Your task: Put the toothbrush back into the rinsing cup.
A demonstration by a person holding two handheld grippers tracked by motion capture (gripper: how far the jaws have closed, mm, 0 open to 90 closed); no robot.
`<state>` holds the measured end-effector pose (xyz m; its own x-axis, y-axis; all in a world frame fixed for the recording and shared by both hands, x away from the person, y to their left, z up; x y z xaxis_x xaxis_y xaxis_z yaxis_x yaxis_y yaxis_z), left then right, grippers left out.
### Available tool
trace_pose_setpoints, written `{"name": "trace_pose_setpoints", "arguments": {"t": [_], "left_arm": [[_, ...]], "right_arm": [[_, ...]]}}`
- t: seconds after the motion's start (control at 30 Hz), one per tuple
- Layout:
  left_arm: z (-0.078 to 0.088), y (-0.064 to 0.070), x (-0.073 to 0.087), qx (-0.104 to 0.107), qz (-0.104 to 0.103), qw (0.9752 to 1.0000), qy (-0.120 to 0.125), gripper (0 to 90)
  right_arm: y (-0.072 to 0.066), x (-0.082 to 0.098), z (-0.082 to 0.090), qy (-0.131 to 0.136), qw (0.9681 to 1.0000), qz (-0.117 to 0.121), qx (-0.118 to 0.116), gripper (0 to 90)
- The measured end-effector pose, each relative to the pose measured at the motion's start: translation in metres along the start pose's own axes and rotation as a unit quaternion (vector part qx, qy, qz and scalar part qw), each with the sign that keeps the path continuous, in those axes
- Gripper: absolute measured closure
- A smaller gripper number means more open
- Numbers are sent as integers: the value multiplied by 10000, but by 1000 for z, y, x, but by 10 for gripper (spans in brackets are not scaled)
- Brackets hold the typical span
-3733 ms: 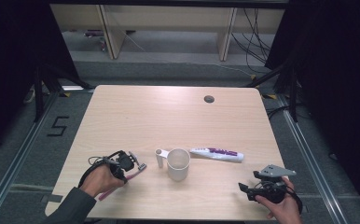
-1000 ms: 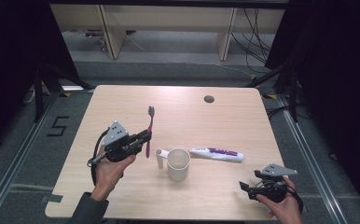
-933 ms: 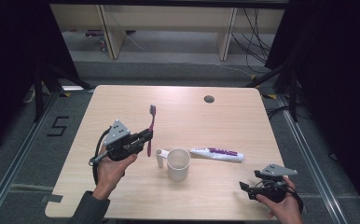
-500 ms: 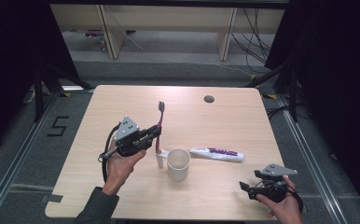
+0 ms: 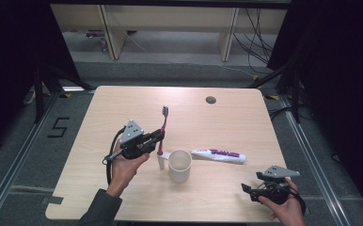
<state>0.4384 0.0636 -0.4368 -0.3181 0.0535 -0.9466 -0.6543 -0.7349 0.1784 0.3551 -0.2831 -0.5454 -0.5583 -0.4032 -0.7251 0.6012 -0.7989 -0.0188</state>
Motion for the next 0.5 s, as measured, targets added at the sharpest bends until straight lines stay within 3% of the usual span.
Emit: {"name": "trace_pose_setpoints", "arguments": {"t": [0.3, 0.5], "left_arm": [[4, 0, 10, 12, -15, 9999, -106, 821], [7, -2, 23, 8, -32, 9995, -308, 820]], "right_arm": [[0, 1, 0, -17, 10000, 2, -11, 221], [-1, 0, 0, -23, 10000, 9, -3, 220]]}}
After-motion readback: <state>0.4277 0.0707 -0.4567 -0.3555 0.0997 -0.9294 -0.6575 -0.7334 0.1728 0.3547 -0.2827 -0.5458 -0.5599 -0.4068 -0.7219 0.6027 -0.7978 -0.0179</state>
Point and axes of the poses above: each handheld gripper's, and its own axes: z roughly backward along the jaws, x roughly out of its underside, y roughly to its right, the point moved 8 cm from there along -z, roughly forward along the jaws, and after that the axes turned 4 degrees about z, right-handed, at the moved point
